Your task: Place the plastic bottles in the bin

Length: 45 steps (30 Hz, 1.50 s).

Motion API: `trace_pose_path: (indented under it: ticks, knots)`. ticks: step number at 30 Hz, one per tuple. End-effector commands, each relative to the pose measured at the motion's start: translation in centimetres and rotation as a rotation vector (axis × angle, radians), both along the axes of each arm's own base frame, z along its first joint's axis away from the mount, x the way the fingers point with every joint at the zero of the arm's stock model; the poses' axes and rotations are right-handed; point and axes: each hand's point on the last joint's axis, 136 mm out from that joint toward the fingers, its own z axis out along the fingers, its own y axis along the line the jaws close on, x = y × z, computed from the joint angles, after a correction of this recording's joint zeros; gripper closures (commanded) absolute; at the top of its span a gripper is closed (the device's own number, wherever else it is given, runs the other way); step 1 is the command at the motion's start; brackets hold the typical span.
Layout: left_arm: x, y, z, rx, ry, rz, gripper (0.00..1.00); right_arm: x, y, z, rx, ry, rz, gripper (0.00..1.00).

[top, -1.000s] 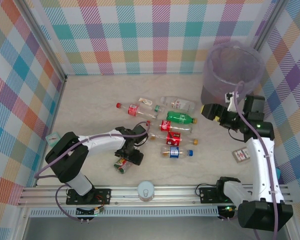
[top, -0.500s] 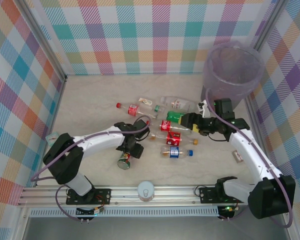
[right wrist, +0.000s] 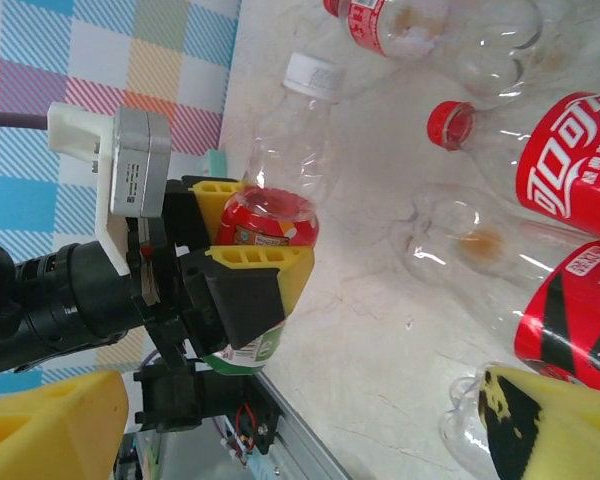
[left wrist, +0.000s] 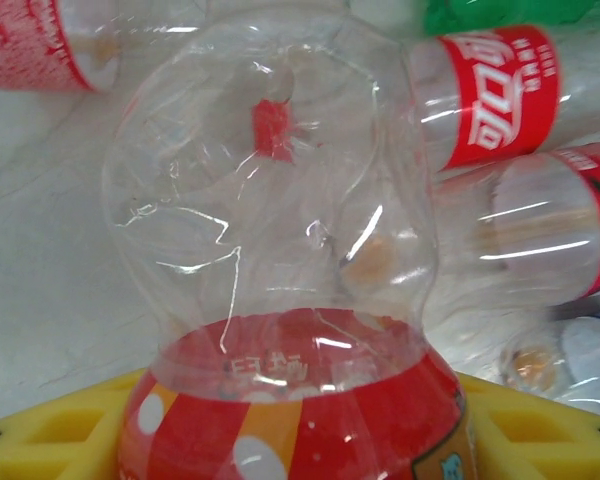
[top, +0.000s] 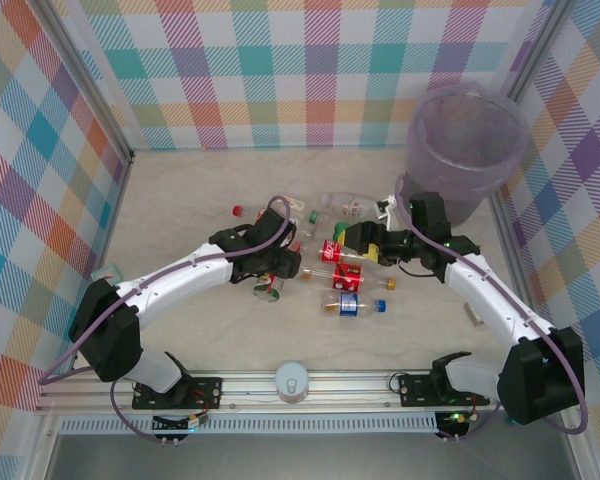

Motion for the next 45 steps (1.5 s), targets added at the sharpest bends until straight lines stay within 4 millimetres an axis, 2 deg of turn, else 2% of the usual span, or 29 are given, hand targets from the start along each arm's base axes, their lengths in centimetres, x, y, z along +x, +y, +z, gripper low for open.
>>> trace_pose_path:
  ticks: [1,7,12,14,21,26,29,34,40,45]
  knots:
    - [-0.1,-2.3,3.0,-0.169,-0.062,-0.073,0.41,0.2,1.0,1.0,0.058,-0.022,0.036,0.09]
    - [-0.6,-4.3,4.4,-0.309,-0.081,-0.125,0.41,1.0,1.8,0.9,0.083,-0.016,0.051,0.1]
    - [-1.2,-5.1,4.1,-0.329,-0.06,-0.174,0.41,1.8,2.6,1.4,0.1,-0.029,0.067,0.1]
    - [-1.2,-6.0,4.7,-0.364,-0.079,-0.202,0.41,2.2,2.9,1.4,0.099,-0.032,0.075,0.1]
    - [-2.4,-7.6,5.9,-0.438,-0.101,-0.278,0.4,4.5,4.2,0.8,0.118,-0.013,0.076,0.09]
    - [-3.2,-8.4,5.6,-0.45,-0.093,-0.313,0.4,5.4,5.4,0.4,0.123,0.001,0.09,0.11]
    - [-3.3,-8.8,5.8,-0.466,-0.099,-0.327,0.4,5.4,6.0,-0.1,0.121,0.017,0.102,0.17]
    - [-2.9,-8.8,6.2,-0.461,-0.117,-0.324,0.39,5.3,5.8,-0.5,0.098,0.022,0.087,0.34]
    - [-2.3,-8.9,6.2,-0.474,-0.128,-0.289,0.34,5.1,5.4,-0.6,0.082,0.017,0.063,0.45]
    - [-2.1,-8.5,6.8,-0.481,-0.163,-0.265,0.26,5.4,4.7,-0.3,0.039,-0.006,0.038,0.47]
